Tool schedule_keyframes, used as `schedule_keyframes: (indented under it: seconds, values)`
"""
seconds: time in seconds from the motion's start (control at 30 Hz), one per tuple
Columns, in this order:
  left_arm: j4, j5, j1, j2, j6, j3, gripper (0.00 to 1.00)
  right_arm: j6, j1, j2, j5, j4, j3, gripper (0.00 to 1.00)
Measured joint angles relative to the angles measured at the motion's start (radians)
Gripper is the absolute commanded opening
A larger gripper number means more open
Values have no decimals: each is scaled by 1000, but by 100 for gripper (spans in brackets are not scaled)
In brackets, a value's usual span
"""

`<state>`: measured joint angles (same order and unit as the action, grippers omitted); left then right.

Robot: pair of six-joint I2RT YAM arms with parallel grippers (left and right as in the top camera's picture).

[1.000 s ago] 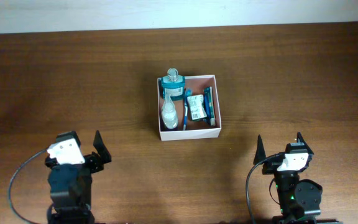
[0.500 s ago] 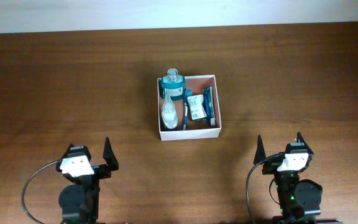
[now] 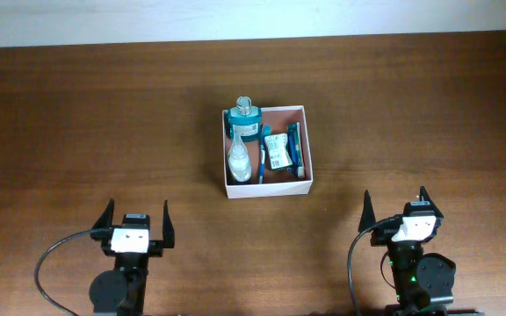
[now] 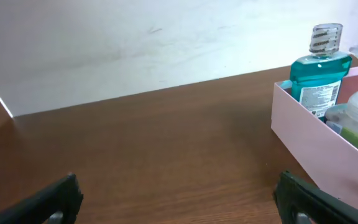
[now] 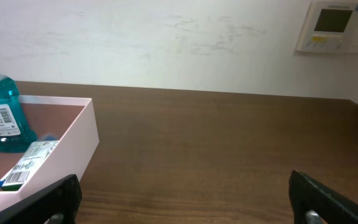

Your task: Pack container

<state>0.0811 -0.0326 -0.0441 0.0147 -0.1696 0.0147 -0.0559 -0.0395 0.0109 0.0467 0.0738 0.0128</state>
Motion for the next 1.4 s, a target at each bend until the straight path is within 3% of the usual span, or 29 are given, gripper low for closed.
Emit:
schedule_keyframes:
  seconds: [0.17, 0.53, 1.4]
  values:
    - [0, 0, 0, 0, -1, 0, 100, 0, 0, 0, 0, 0, 0, 99]
    - [-3, -35, 0, 0, 164, 0, 100, 0, 0, 0, 0, 0, 0, 99]
    - [-3, -39, 0, 0, 175, 0, 100, 0, 0, 0, 0, 0, 0, 99]
